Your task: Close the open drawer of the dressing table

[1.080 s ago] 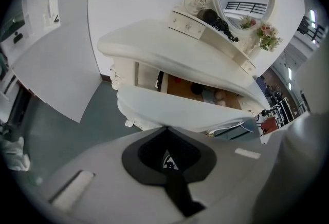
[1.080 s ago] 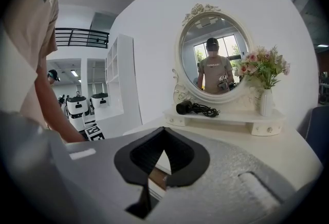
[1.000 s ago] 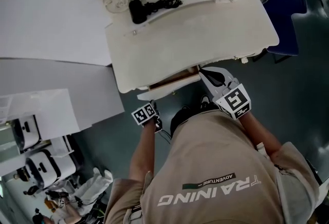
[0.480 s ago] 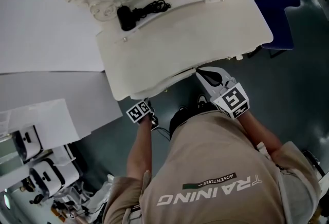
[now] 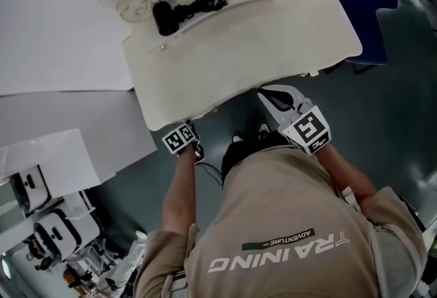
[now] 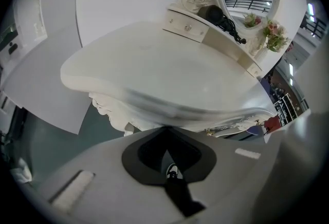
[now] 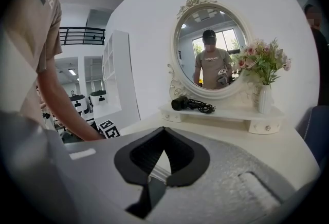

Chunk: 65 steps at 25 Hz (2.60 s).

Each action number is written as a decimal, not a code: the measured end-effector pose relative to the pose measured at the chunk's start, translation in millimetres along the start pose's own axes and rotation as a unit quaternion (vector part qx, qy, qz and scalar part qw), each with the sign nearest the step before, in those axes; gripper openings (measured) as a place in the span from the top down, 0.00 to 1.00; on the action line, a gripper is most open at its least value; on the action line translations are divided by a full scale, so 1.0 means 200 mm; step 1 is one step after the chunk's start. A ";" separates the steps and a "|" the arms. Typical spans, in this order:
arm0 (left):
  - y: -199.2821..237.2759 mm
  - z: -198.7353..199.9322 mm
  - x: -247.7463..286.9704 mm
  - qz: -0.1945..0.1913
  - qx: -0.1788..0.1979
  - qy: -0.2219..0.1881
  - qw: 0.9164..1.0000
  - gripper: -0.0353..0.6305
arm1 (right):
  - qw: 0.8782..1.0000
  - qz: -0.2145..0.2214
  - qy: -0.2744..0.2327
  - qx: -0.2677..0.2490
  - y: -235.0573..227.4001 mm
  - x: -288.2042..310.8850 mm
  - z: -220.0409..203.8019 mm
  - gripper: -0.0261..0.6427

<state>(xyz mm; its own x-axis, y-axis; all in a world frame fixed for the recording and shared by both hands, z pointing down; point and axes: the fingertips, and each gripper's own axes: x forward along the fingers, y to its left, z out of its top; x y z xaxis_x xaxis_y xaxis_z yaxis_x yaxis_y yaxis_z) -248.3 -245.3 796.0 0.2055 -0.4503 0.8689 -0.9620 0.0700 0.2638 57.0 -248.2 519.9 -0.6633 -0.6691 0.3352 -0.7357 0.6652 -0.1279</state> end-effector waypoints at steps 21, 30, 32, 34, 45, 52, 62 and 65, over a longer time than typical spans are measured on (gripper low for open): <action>-0.39 0.15 -0.61 -0.093 0.099 -0.131 0.982 0.92 | 0.999 0.025 0.033 -0.012 0.29 0.08 -0.06 0.96; -0.70 0.71 -1.39 -0.174 0.138 -0.341 0.913 0.92 | 0.998 -0.005 -0.018 -0.054 0.36 0.13 0.25 0.96; -0.75 0.79 -1.54 -0.190 0.144 -0.378 0.895 0.92 | 0.997 -0.006 -0.030 -0.071 0.37 0.13 0.32 0.96; -0.79 0.84 -1.66 -0.198 0.152 -0.406 0.879 0.92 | 0.996 -0.007 -0.044 -0.080 0.39 0.11 0.39 0.96; -0.91 0.96 -2.01 -0.196 0.207 -0.465 0.838 0.92 | 0.987 -0.037 -0.106 -0.111 0.45 -0.04 0.72 0.96; -0.90 0.96 -2.06 -0.187 0.216 -0.482 0.828 0.92 | 0.982 -0.057 -0.132 -0.126 0.45 -0.10 0.83 0.96; -0.87 0.92 -2.05 -0.169 0.238 -0.479 0.828 0.92 | 0.980 -0.061 -0.138 -0.132 0.48 -0.12 0.83 0.96; -0.88 0.90 -2.03 -0.183 0.230 -0.472 0.831 0.92 | 0.980 -0.064 -0.136 -0.132 0.48 -0.14 0.83 0.96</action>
<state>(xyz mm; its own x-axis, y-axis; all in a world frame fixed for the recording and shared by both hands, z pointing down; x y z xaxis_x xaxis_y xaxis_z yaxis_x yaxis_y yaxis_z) -195.7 -235.5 321.1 0.4752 -0.8799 -0.0073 -0.8780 -0.4747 0.0612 -17.9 -221.4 344.2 -0.6058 -0.7928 0.0666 -0.7784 0.6079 0.1566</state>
